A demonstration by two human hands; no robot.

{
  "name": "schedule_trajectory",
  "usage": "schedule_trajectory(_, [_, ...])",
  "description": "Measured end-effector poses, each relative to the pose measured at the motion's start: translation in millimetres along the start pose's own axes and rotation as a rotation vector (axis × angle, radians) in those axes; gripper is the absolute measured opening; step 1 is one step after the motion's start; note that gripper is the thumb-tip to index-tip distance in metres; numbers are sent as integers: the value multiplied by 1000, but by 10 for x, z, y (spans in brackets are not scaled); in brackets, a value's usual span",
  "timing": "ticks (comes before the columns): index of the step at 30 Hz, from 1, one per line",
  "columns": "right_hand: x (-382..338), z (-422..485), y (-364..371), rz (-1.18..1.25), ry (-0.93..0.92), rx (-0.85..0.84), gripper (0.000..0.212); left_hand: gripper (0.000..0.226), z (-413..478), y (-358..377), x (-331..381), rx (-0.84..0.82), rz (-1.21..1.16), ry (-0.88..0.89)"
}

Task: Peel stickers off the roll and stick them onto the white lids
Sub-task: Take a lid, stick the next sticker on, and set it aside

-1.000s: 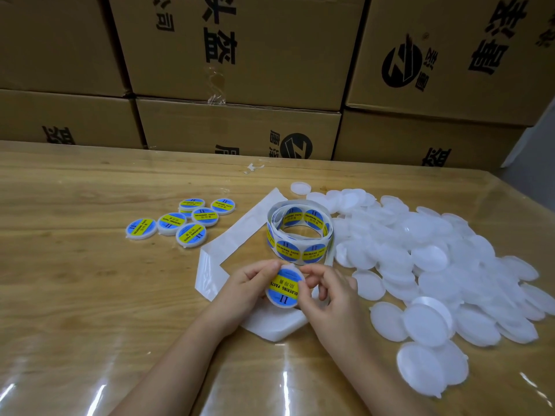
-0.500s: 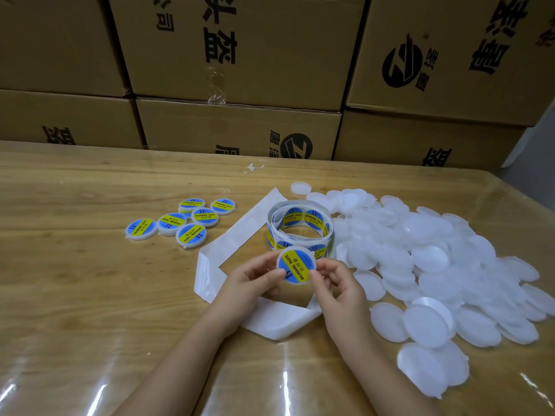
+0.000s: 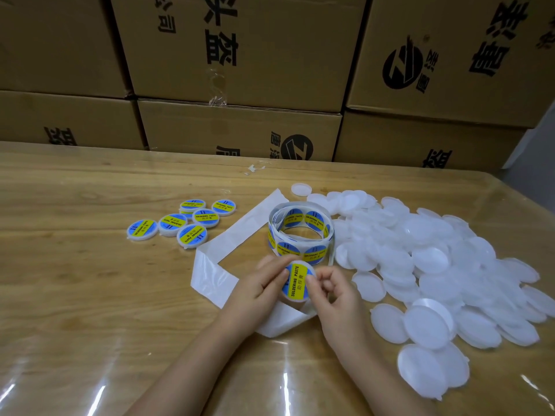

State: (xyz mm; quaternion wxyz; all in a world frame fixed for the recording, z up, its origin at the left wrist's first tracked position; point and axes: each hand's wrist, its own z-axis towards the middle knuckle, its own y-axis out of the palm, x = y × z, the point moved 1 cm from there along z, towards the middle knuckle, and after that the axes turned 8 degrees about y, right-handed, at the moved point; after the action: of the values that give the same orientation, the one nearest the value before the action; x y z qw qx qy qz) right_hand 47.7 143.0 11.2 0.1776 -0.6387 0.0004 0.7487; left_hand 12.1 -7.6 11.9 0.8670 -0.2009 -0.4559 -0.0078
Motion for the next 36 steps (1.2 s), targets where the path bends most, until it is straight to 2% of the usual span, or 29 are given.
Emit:
schedule_trajectory(6, [-42,-8,-8,-25,-6,3,17,24,-34,56,34,40,91,39])
schedule_trajectory(11, [-57,19,-34,99,24,18,15,50,-37,60,13,54,-110,-109])
schedule_trajectory(13, [-52,21,-29,93,7,-13,4,36,-29,58,3,48,-82,-109])
schedule_trajectory(15, [-64,2,-23,73,-24,-60,28,21,-20,42,-8,76,-107,-127])
schedule_trajectory(17, [-72,-12,-12,-2,-40,-91,47,16,-17,18,-35,100,-175,-157])
schedule_trajectory(20, [-55,-13,2,-80,-18,-79,59,14,-15,4,-24,101,-234,-164])
schedule_trajectory(23, [-70,15,-17,-94,-38,-51,53,13,-20,17,3,99,-245,-143])
schedule_trajectory(28, [-90,26,-29,-23,-8,-115,38,22,-23,25,23,111,-241,-159])
schedule_trajectory(36, [-77,22,-34,29,0,-80,21,17,-41,41,-12,96,-146,-129])
